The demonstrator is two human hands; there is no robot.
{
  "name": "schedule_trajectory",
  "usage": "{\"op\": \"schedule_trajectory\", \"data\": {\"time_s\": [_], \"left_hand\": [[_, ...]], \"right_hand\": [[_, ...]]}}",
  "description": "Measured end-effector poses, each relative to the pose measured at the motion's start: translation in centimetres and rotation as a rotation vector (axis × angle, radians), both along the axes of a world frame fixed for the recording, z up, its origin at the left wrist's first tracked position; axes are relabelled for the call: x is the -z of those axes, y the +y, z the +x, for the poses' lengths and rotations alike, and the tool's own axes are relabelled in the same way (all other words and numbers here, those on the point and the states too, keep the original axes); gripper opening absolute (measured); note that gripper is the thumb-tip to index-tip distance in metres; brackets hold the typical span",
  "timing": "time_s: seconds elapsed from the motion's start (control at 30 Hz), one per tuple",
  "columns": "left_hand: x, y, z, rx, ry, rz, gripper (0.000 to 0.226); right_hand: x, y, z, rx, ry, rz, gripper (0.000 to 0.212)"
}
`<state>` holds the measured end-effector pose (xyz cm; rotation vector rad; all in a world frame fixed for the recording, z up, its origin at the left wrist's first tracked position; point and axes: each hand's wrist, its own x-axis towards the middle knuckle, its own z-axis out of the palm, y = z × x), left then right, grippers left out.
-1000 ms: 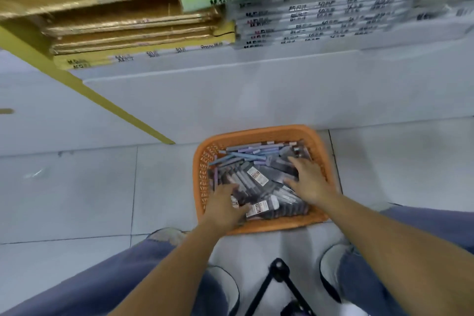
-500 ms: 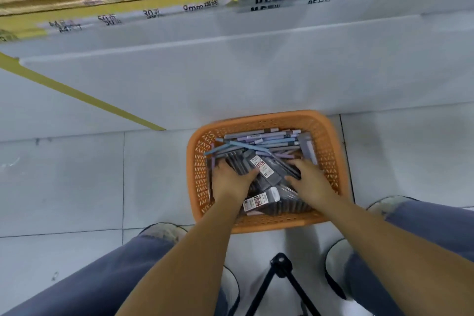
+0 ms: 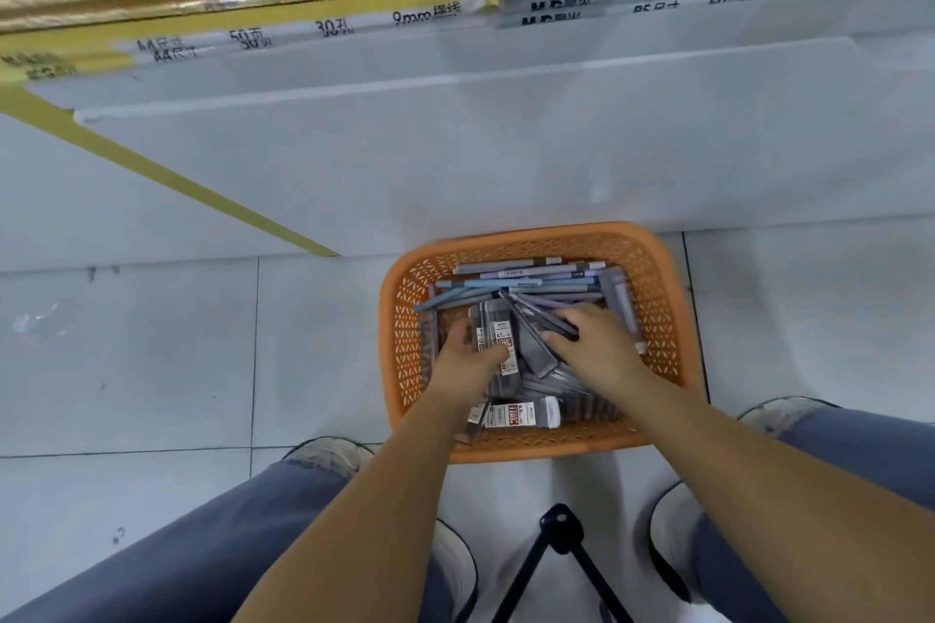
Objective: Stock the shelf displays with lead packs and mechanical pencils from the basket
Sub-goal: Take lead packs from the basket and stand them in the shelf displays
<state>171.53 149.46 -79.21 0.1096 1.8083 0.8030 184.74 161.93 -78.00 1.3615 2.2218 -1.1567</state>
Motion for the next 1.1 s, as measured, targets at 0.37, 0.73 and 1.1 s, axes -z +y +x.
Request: {"op": "schedule_trajectory", "data": {"time_s": [0.37, 0.73, 1.1], "left_hand": [[-0.7, -1.4, -0.6, -0.305, -0.239, 0.061, 0.048], [-9.0, 0.4, 0.6, -0.301, -0.366, 0.424, 0.05], [-24.0, -0.4, 0.2, -0.146, -0.172, 0.657, 0.035]], "right_hand": [[-1.4, -0.1, -1.1, 0.035, 0.061, -0.141, 0.002], [-10.4, -1.4, -0.4, 0.489, 0.56, -0.388, 0.017], [-23.4, -3.1, -0.1, 0.27, 0.717, -0.183, 0.033]]}}
